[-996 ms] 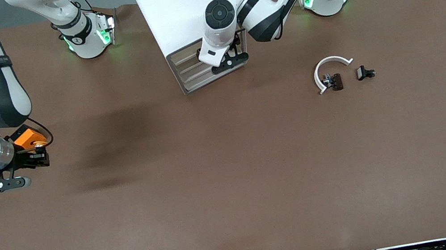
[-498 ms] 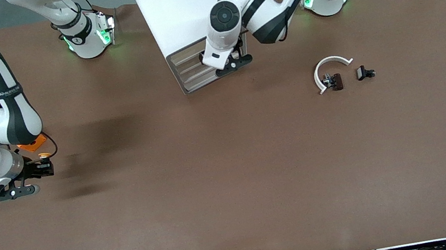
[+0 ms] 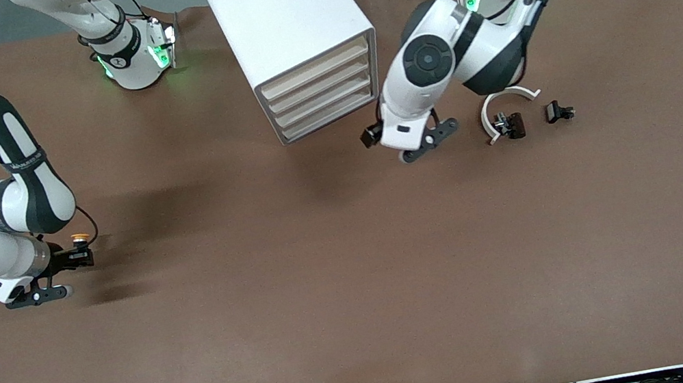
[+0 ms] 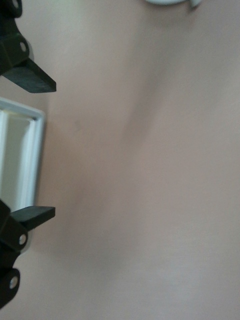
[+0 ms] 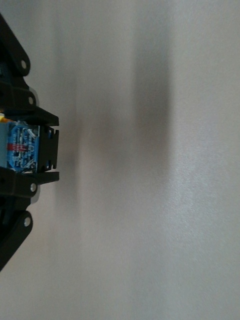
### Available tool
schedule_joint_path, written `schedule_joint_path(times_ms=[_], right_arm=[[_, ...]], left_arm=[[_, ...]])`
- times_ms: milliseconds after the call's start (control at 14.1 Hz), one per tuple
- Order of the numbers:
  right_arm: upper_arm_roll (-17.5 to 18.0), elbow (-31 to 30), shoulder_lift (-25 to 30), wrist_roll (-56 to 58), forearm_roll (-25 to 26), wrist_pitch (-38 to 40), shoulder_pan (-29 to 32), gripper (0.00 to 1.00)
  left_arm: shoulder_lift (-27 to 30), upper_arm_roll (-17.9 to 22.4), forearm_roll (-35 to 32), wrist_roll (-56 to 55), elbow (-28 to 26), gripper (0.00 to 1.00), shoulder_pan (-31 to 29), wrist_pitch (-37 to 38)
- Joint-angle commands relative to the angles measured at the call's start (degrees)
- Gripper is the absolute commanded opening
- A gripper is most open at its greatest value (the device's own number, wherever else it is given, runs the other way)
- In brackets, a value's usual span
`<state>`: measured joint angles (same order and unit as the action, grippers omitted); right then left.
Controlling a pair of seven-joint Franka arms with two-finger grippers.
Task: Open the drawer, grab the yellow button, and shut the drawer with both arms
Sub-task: 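Set the button beside the orange block while the left gripper returns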
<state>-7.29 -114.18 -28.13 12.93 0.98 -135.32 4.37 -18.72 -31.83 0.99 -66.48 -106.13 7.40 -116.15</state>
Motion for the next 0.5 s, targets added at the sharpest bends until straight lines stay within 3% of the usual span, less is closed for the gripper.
schedule_joint_path(times_ms=[0, 427], right_arm=[[1.2, 0.9, -2.5, 2.4, -2.9, -2.0, 1.6, 0.08], [1.2, 0.8, -3.6, 4.5, -5.6, -4.0, 1.8, 0.16]], left_arm=[[1.1, -1.0, -2.5, 2.8, 3.1, 1.00, -5.6, 4.0], [6.0, -1.2, -4.0, 19.6, 6.1, 1.00, -20.2, 9.3]])
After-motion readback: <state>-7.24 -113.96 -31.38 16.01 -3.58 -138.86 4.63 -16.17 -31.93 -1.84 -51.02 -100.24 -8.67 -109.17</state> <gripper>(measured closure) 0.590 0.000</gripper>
